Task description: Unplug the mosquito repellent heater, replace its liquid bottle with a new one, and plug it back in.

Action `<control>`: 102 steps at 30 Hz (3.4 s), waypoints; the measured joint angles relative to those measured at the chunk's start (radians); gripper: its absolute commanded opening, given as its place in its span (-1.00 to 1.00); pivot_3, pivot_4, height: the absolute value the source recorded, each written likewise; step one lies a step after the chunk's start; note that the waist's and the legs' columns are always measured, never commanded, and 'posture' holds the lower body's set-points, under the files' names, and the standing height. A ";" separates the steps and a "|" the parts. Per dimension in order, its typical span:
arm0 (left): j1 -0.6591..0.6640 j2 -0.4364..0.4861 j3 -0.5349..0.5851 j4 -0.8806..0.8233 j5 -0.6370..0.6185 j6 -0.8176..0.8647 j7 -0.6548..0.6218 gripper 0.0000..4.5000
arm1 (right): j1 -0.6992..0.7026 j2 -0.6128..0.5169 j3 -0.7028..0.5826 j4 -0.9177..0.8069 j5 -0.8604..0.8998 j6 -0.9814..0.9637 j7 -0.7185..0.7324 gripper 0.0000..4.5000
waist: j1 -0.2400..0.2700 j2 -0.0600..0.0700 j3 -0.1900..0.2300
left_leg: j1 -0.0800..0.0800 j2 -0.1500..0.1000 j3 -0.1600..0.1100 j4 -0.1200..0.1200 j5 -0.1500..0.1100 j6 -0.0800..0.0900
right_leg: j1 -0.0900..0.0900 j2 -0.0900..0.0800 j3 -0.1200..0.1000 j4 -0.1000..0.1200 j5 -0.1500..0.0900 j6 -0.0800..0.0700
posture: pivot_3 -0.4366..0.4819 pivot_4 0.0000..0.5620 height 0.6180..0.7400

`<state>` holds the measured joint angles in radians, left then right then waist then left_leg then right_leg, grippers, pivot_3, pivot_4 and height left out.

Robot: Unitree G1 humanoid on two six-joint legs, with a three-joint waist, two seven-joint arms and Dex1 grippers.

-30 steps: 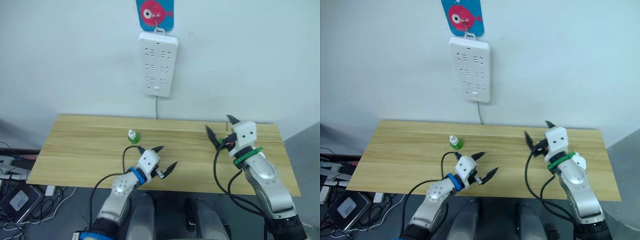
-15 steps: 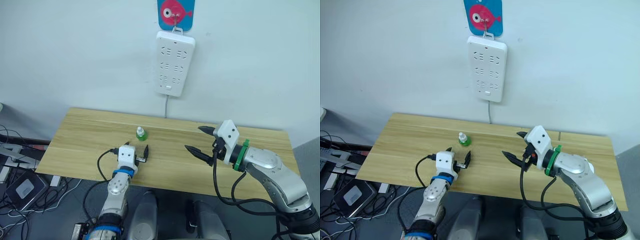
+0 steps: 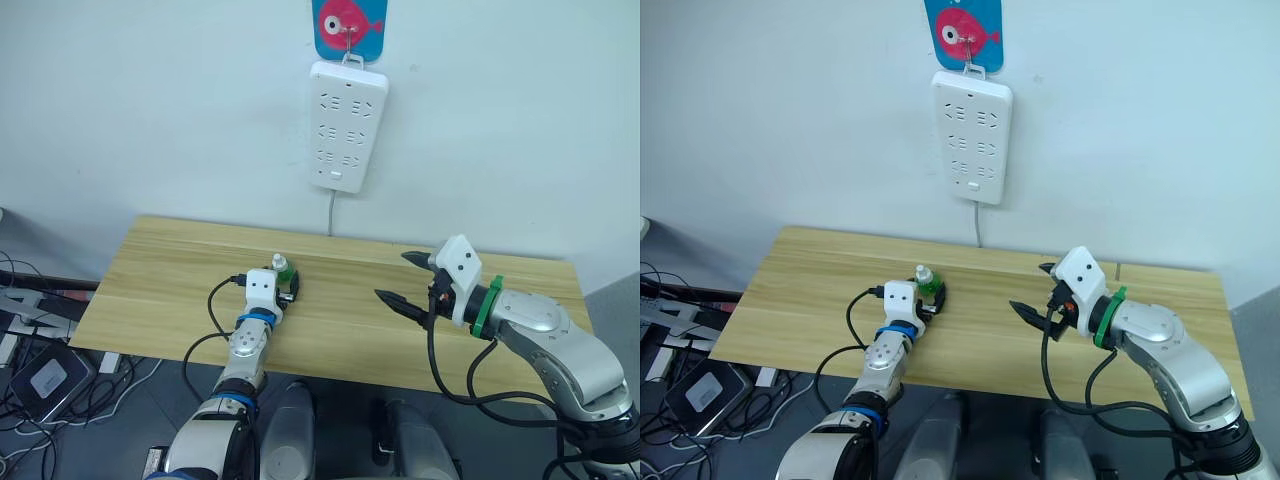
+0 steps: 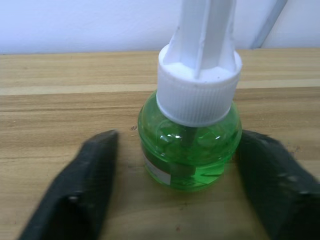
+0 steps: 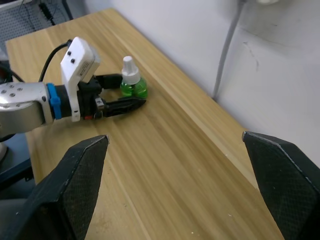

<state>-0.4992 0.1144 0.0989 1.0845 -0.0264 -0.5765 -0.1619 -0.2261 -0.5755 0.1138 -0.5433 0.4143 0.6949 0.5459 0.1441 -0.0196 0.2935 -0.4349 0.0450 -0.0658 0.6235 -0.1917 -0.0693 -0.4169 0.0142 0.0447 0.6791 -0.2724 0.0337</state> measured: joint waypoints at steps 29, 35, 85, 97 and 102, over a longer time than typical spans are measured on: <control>-0.039 0.176 -0.313 -0.568 -0.172 0.394 -1.071 -0.04 | 0.016 0.135 0.137 0.170 -0.123 -0.215 0.114 1.00 | 0.023 -0.001 -0.002 | -0.001 0.001 -0.001 0.001 0.001 -0.001 | -0.001 0.002 -0.001 0.001 0.001 -0.002 | 0.54 -0.16 1.00; -0.129 0.133 -0.313 -0.446 -0.165 0.357 -1.092 -0.04 | 0.050 0.161 0.089 0.124 -0.110 -0.205 0.080 0.26 | 0.006 -0.001 -0.003 | -0.001 0.001 -0.001 0.003 0.001 -0.001 | -0.001 0.002 -0.001 0.002 0.002 -0.002 | 0.41 -0.21 1.00; 0.061 0.191 -0.319 -0.660 -0.128 0.356 -1.005 -0.04 | 0.061 0.153 0.069 0.128 -0.159 -0.258 0.151 0.86 | -0.002 0.000 -0.005 | 0.003 0.000 -0.006 0.005 0.007 -0.005 | 0.006 0.002 -0.004 0.002 0.006 -0.002 | 0.66 -0.23 1.00; 0.009 0.158 -0.351 -0.644 -0.111 0.372 -1.010 -0.04 | 0.055 0.179 0.091 0.100 -0.143 -0.182 0.088 -0.32 | -0.007 0.000 -0.005 | 0.003 0.000 -0.006 0.004 0.007 -0.005 | 0.006 0.002 -0.004 0.002 0.006 -0.002 | 0.59 -0.18 1.00; 0.010 0.160 -0.358 -0.644 -0.111 0.372 -1.029 -0.04 | 0.076 0.169 0.085 0.085 -0.115 -0.172 0.093 -0.55 | -0.008 0.000 -0.005 | 0.003 0.000 -0.006 0.004 0.007 -0.005 | 0.006 0.002 -0.004 0.002 0.006 -0.002 | 0.60 -0.15 1.00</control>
<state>-0.4888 0.2748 -0.2587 0.4404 -0.1378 -0.2045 -1.1913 -0.1500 -0.4063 0.1993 -0.4579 0.2995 0.5228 0.6388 0.1364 -0.0193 0.2887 -0.4323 0.0451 -0.0722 0.6278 -0.1851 -0.0745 -0.4110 0.0163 0.0410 0.6810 -0.2661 0.0314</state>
